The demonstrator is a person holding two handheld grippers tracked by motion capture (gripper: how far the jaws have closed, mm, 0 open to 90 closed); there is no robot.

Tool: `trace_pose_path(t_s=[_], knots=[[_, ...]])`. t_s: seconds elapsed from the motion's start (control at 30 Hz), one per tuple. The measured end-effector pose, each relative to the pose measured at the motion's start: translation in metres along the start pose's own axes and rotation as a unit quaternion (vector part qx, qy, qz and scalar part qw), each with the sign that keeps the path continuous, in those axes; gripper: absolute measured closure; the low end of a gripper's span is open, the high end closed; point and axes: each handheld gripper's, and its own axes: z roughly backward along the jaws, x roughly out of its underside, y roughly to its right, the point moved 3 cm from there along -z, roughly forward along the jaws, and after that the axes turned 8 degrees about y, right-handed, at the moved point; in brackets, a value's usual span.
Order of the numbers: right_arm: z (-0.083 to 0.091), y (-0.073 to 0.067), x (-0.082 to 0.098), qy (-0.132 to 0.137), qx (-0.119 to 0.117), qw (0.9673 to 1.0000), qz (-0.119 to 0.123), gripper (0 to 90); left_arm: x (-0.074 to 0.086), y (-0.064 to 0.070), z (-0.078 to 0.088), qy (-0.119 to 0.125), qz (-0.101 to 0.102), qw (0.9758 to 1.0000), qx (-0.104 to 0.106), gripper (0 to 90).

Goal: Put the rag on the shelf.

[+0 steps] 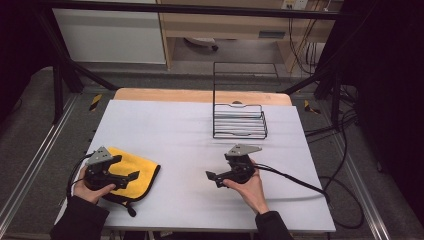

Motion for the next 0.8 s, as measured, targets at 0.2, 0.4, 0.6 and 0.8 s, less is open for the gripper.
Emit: trace_pose_path(t_s=[0.2,0.4,0.6,0.8], knots=[[-0.035,-0.018,-0.011,-0.012,-0.007,0.9999,0.008,4.9,0.0,0.0,0.001,0.001,-0.002,1.0,0.0,5.0],[-0.077,-0.033,-0.019,-0.025,-0.029,0.9992,0.015,10.3,0.0,0.0,0.001,0.0,-0.003,1.0,0.001,5.0],[-0.117,-0.05,-0.029,-0.04,-0.055,0.9974,0.024,19.8,0.0,-0.001,0.001,0.001,-0.003,1.0,0.002,5.0],[-0.148,-0.06,-0.032,-0.052,-0.077,0.9955,0.019,34.2,0.0,-0.001,0.001,0.001,-0.002,1.0,0.003,5.0]])
